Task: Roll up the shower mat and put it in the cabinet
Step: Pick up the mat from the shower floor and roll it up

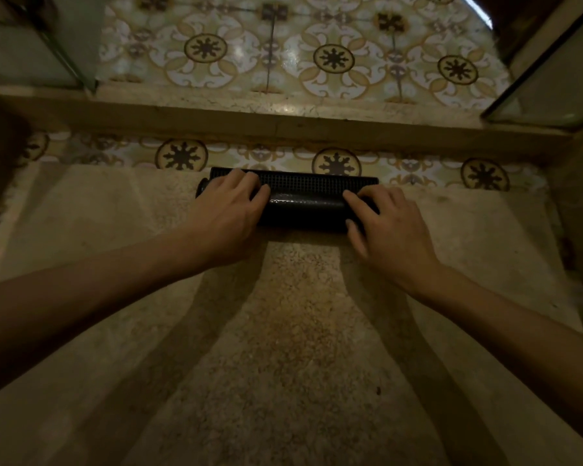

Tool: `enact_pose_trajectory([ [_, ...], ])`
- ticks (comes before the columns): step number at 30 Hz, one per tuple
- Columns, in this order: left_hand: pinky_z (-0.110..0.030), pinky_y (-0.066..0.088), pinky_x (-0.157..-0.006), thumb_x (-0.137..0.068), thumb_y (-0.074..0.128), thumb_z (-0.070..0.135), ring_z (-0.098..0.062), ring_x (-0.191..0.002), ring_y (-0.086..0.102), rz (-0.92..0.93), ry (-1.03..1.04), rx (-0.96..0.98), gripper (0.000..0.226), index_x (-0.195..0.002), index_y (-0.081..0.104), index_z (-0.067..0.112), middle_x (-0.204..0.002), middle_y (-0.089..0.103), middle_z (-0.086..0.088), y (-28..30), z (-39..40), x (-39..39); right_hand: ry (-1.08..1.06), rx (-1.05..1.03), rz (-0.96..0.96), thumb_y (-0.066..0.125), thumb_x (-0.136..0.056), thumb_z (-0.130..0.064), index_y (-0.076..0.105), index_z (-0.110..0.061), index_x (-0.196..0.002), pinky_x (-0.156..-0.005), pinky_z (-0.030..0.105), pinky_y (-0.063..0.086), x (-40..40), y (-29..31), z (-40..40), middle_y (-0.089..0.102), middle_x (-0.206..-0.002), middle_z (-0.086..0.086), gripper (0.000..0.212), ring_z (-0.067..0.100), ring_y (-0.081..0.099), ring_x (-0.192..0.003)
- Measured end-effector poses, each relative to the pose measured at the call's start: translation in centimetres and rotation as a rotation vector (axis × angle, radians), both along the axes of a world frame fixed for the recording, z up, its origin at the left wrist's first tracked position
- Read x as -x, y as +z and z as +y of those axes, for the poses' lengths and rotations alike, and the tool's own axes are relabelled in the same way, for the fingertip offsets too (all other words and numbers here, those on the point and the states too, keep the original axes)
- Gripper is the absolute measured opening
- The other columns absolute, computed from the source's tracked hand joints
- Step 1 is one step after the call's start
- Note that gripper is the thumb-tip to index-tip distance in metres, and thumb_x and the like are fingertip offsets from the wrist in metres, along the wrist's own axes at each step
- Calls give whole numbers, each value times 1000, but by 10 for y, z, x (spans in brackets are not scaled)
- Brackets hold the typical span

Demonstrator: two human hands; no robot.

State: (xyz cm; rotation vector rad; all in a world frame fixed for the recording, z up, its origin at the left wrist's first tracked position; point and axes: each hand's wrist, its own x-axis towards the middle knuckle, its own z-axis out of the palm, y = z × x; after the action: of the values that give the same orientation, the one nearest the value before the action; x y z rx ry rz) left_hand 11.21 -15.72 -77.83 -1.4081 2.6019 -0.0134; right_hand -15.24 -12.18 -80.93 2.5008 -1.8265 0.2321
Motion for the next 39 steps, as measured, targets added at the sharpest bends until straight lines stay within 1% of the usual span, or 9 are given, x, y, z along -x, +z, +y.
enact_pose_trajectory([
  [5,-39,53,-82,-73,77,44,-26,-111,51,-14,15,-22,84,-136,35,9,-126,52,-10,1,-15,6,13,-41,-3,53,-99,-33,45,-5,-143,-93,43,46,1,3,-11,59,-128,17,53,32,55,-115],
  [9,-41,54,-87,-73,76,43,-28,-112,53,-9,-1,-47,82,-133,30,12,-130,52,-12,-1,-22,6,31,-114,-2,65,-92,-41,46,-9,-139,-106,46,44,-3,2,-12,51,-142,18,60,34,48,-130],
  [14,-42,51,-77,-77,76,39,-29,-110,55,79,26,-71,71,-130,37,13,-128,54,-11,-2,-34,7,43,-156,-61,66,-93,-35,48,-13,-136,-95,43,50,-3,8,-27,50,-141,9,51,27,45,-129],
  [18,-45,48,-88,-82,71,38,-31,-119,43,-8,45,71,57,-128,50,12,-133,45,-16,-5,-35,14,59,-98,42,60,-97,-35,51,-8,-137,-93,46,47,1,6,-32,52,-133,15,49,32,44,-120],
  [24,-34,52,-77,-72,77,47,-26,-113,47,-13,65,85,89,-140,35,7,-129,47,-13,-9,-43,16,76,-101,111,48,-101,-35,47,-5,-140,-85,44,49,3,8,-52,59,-127,18,49,35,49,-112],
  [30,-36,50,-90,-62,80,54,-28,-118,51,1,12,72,109,-143,28,3,-134,50,-14,-12,-48,14,94,-103,52,45,-101,-32,52,-9,-129,-69,44,52,6,11,-66,67,-114,14,36,34,55,-105],
  [32,-38,48,-93,-67,74,57,-29,-117,52,14,-5,87,99,-140,32,5,-134,51,-14,-15,-54,15,107,-87,70,41,-102,-29,53,-7,-128,-73,42,52,6,8,-69,67,-115,17,36,35,59,-103],
  [36,-46,40,-104,-75,65,59,-29,-121,54,84,11,32,82,-137,38,14,-135,55,-9,-13,-76,15,80,-77,18,44,-104,-18,50,0,-137,-103,47,43,2,2,-79,54,-140,25,38,37,54,-122],
  [39,-50,37,-109,-71,68,62,-29,-124,51,43,14,6,90,-140,34,14,-139,52,-9,-16,-85,16,41,-67,-8,41,-103,-35,51,-5,-136,-103,44,41,-1,1,-85,56,-140,17,45,31,50,-121],
])
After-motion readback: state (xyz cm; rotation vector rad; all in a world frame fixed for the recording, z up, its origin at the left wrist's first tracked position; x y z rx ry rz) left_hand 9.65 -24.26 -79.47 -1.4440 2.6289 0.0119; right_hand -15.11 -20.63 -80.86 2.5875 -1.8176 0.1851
